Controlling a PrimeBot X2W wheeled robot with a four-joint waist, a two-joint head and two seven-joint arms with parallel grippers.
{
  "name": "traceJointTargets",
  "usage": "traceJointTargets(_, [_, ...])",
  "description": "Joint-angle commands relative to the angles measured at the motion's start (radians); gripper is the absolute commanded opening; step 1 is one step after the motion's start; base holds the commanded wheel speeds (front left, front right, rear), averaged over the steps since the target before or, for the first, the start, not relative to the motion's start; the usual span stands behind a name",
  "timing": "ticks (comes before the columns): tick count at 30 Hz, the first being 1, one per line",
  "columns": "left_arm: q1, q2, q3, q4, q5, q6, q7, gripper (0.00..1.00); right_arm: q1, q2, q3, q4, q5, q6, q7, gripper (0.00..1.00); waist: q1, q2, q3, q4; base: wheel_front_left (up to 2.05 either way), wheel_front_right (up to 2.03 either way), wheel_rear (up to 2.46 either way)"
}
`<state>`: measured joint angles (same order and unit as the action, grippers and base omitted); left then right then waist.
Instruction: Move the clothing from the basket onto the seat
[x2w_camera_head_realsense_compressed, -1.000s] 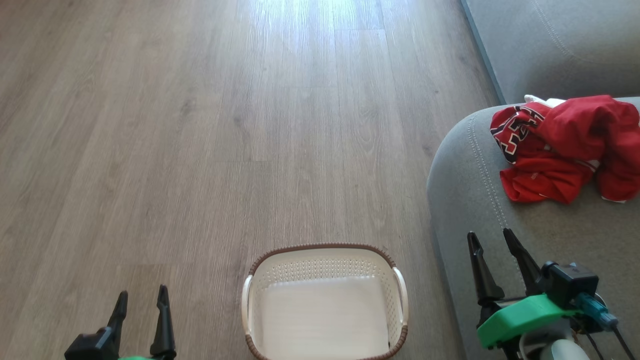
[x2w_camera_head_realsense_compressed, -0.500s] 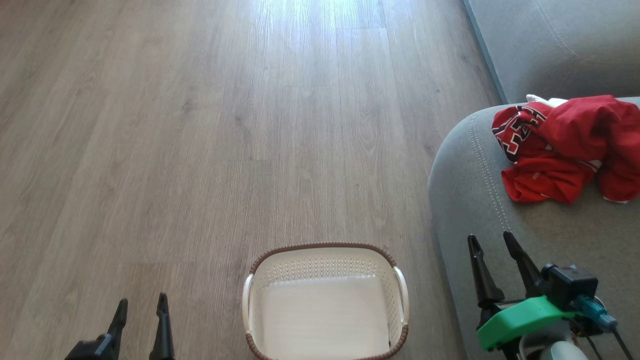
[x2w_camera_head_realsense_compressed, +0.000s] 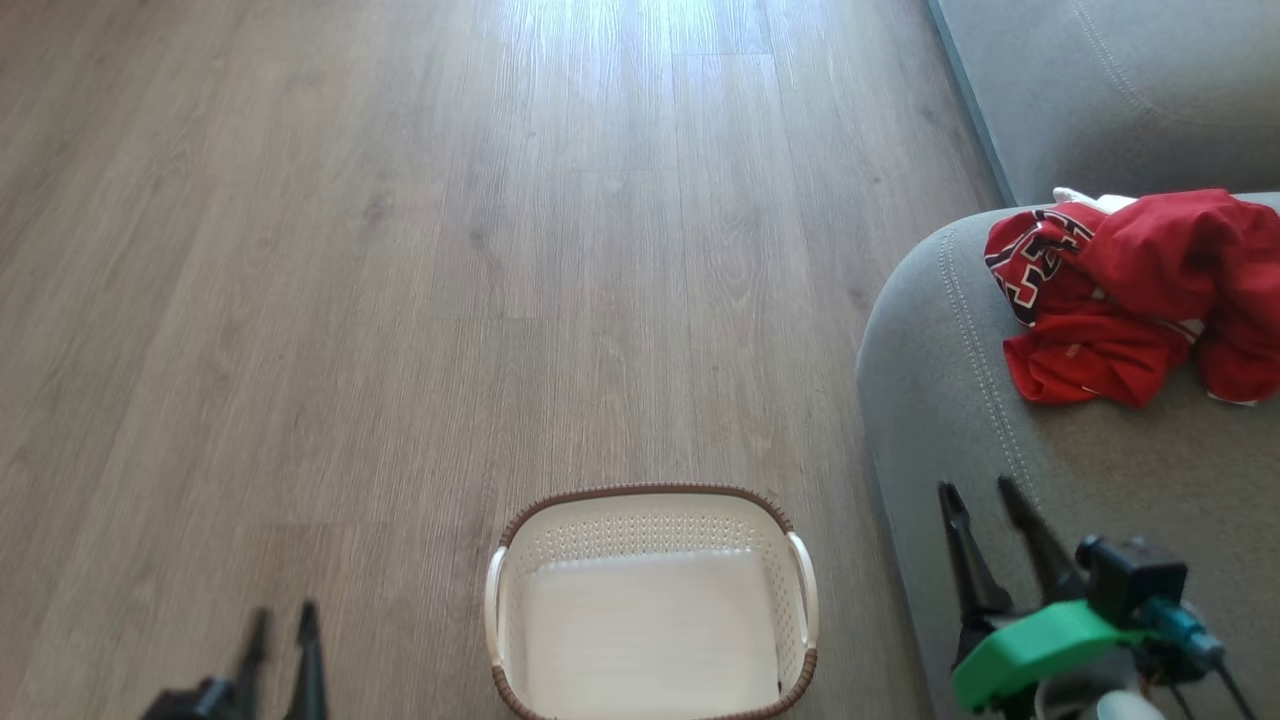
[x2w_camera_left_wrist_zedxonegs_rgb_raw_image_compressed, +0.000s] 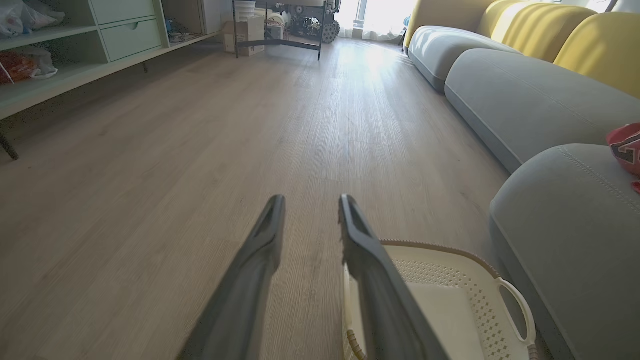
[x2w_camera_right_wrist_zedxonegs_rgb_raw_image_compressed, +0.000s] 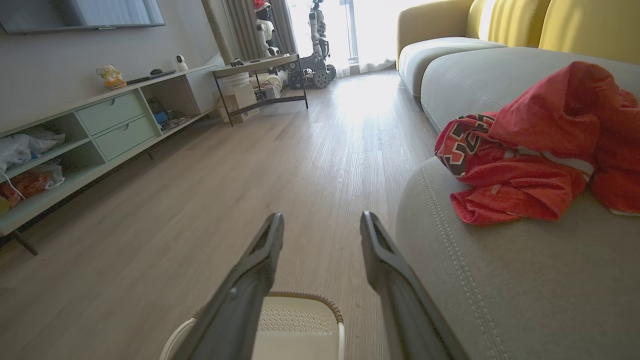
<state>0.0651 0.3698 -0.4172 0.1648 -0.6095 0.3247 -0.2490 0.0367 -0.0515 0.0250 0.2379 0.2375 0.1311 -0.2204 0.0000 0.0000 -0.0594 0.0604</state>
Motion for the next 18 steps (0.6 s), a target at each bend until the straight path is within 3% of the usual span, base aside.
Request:
traceJointTargets(1, [0.001,-0.008,-0.005,0.018,-0.001,0.0,0.002,0.0,0.002,0.0,0.002,0.021,0.001,0.0,0.001,0.0,0.0,0.0,0.0,0.0,0.0,0.0,0.0])
traceJointTargets(18, [-0.011,-0.055,0.045,0.033,-0.117,-0.041,0.042,0.0,-0.009,0.0,-0.013,0.046,0.158,0.0,0.04,0.0,0.0,0.0,0.007,-0.007,0.0,0.0,0.0])
